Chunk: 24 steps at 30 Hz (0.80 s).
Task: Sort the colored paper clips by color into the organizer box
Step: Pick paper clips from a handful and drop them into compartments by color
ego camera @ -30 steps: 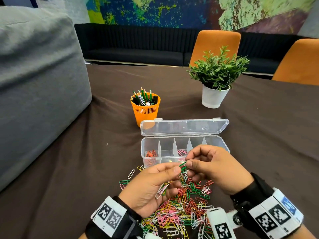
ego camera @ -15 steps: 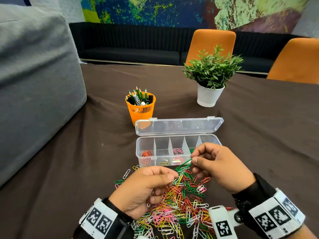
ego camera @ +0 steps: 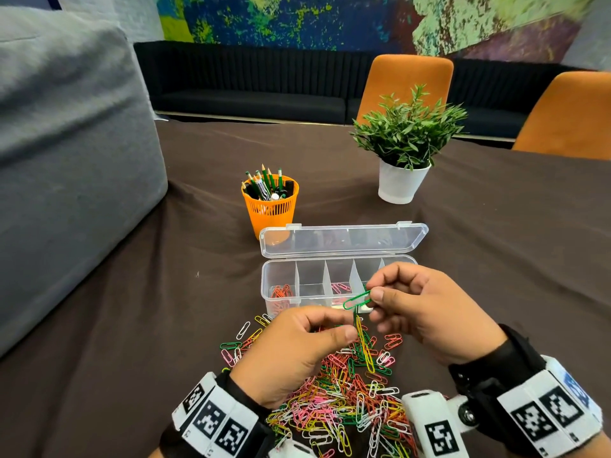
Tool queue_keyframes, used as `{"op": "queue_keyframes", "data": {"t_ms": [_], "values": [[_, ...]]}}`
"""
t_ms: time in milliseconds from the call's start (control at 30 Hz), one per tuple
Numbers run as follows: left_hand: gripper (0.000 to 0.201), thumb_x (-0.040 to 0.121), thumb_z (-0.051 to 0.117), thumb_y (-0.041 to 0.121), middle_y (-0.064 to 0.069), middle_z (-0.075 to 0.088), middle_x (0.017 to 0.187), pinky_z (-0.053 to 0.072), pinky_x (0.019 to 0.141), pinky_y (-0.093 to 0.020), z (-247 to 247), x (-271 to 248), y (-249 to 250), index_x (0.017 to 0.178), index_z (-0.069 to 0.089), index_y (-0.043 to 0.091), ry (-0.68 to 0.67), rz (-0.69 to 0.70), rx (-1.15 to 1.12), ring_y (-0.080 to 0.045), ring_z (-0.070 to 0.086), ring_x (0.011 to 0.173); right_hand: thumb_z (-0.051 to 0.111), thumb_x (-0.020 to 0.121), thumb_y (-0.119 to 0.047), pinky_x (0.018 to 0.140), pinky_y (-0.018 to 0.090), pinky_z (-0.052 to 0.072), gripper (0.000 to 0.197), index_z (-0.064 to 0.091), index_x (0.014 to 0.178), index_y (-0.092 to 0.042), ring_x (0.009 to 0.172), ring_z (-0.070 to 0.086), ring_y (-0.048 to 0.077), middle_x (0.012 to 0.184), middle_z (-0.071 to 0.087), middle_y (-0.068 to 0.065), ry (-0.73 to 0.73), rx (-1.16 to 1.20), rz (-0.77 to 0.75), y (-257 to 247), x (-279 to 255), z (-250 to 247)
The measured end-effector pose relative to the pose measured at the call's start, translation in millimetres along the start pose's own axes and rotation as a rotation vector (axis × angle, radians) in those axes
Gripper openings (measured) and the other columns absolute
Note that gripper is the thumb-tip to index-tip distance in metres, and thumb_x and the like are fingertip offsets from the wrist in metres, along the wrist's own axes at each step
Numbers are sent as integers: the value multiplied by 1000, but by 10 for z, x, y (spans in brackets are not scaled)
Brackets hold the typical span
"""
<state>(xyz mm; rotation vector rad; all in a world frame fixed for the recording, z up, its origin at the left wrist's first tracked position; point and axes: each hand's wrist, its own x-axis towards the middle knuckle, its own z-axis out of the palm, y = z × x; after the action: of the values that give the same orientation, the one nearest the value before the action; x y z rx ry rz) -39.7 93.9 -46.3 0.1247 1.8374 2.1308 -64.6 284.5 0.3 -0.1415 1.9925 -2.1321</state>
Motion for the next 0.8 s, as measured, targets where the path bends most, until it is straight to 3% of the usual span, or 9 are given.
{"op": "queue_keyframes", "data": {"t_ms": [67, 167, 233, 300, 400, 467, 567, 800], "values": [[6, 84, 73, 16, -4, 55, 68, 28, 41, -18, -26, -8, -22, 85, 78, 15, 0, 9, -7, -9, 33, 45, 59, 88, 6, 48, 24, 53, 9, 62, 88, -1, 56, 62, 16, 68, 63, 11, 33, 9, -7, -3, -4, -12], [7, 80, 74, 23, -2, 57, 68, 28, 41, -18, -60, -52, -37, 84, 78, 19, -63, 0, -56, -10, 32, 47, 58, 88, 7, 46, 24, 52, 10, 62, 86, -2, 54, 62, 17, 68, 63, 12, 85, 40, 6, 17, -6, -34], [9, 80, 80, 20, -1, 57, 69, 27, 41, -18, -71, -52, -40, 88, 77, 18, -80, -34, -100, -9, 33, 50, 58, 88, 6, 46, 25, 52, 9, 61, 86, -2, 55, 62, 18, 69, 63, 13, 84, 72, 34, 29, -13, -18], [22, 74, 81, 20, 2, 56, 70, 28, 40, -17, -61, -33, -50, 96, 77, 20, -48, -31, -104, -9, 35, 52, 59, 85, 2, 47, 25, 53, 5, 59, 88, -2, 58, 62, 19, 70, 64, 13, 45, 110, 65, 20, -28, 10], [42, 76, 84, 18, 7, 58, 71, 30, 42, -18, -34, 11, -27, 115, 71, 25, -13, 21, -53, -9, 38, 49, 65, 72, -9, 49, 25, 52, 18, 58, 87, -3, 59, 62, 20, 71, 64, 12, -32, 185, 107, -15, -50, 56], [27, 84, 76, 13, 12, 60, 67, 27, 44, -17, -13, 22, 7, 111, 72, 19, -15, 64, -7, -8, 37, 48, 69, 68, -13, 49, 25, 52, 21, 59, 85, -5, 59, 62, 20, 71, 63, 13, -41, 201, 110, -37, -55, 71], [5, 84, 73, 20, 8, 52, 62, 20, 47, -22, -28, 14, 22, 87, 75, 17, -33, 71, 41, -10, 30, 48, 85, 58, -21, 49, 26, 53, 34, 64, 81, -7, 60, 64, 21, 73, 64, 14, -20, 222, 103, -44, -59, 53], [14, 91, 69, 16, 2, 49, 64, 28, 43, -18, -71, -79, 3, 78, 72, 21, -53, 36, 71, -9, 32, 48, 51, 87, -12, 58, 32, 59, 2, 50, 86, -11, 74, 72, 29, 95, 72, 22, 61, 377, 204, -36, -66, 58]]}}
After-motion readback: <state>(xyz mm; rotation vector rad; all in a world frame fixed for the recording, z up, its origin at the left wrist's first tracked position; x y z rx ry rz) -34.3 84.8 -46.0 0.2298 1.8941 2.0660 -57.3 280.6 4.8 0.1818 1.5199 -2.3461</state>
